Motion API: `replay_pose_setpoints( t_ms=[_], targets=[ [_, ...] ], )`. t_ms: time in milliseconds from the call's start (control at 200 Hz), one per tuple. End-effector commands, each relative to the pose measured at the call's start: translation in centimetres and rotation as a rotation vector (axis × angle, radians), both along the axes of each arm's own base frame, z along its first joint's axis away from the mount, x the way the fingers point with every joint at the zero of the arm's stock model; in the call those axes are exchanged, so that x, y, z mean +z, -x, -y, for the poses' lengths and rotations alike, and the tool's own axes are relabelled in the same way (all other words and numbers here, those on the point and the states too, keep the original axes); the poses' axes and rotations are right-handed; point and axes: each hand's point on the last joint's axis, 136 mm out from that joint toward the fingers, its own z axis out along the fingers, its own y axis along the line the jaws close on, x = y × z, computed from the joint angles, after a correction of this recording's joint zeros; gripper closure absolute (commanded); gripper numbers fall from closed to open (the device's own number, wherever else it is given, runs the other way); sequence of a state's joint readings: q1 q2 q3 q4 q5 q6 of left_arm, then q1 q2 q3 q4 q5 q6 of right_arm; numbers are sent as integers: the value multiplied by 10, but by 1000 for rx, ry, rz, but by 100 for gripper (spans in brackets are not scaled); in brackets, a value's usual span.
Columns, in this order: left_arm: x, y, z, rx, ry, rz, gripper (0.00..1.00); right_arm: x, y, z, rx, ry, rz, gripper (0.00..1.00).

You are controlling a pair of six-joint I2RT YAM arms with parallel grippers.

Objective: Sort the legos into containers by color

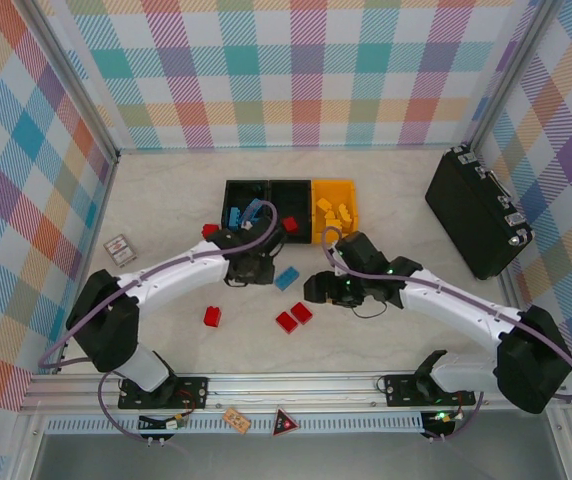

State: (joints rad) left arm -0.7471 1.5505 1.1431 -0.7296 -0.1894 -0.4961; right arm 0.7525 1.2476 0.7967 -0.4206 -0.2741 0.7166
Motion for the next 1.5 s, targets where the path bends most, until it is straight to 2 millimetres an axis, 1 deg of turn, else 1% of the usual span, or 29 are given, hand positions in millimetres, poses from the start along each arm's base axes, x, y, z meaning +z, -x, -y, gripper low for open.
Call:
replay_pose_setpoints(
  t_ms=[0,110,290,455,660,835,1020,1175,1300,1495],
  targets=[
    [25,-19,-11,24,11,53,77,17,-8,-14,32,-42,43,36],
    [35,-40,-16,63,48,77,77,21,-15,-19,36,-43,54,36],
    [48,-77,-22,107,66,104,77,20,-24,-28,39,-41,54,36],
    [53,-114,-25,139,81,120,77,19,-27,-33,39,-44,48,36],
    [47,-156,-31,175,61,112,77,15,-28,-32,36,-36,41,36],
    [32,-187,-44,227,-2,108,76,13,-28,-32,34,-31,38,36],
    [20,-212,-49,233,-62,115,75,11,-28,-32,35,-27,30,36],
    [8,-229,-53,214,-125,101,74,8,-27,-31,31,-19,21,36],
    [-3,-238,-58,221,-171,83,74,5,-27,-31,30,-14,15,36],
    [-15,-243,-59,217,-195,73,71,4,-29,-34,36,-8,9,37]
  ],
)
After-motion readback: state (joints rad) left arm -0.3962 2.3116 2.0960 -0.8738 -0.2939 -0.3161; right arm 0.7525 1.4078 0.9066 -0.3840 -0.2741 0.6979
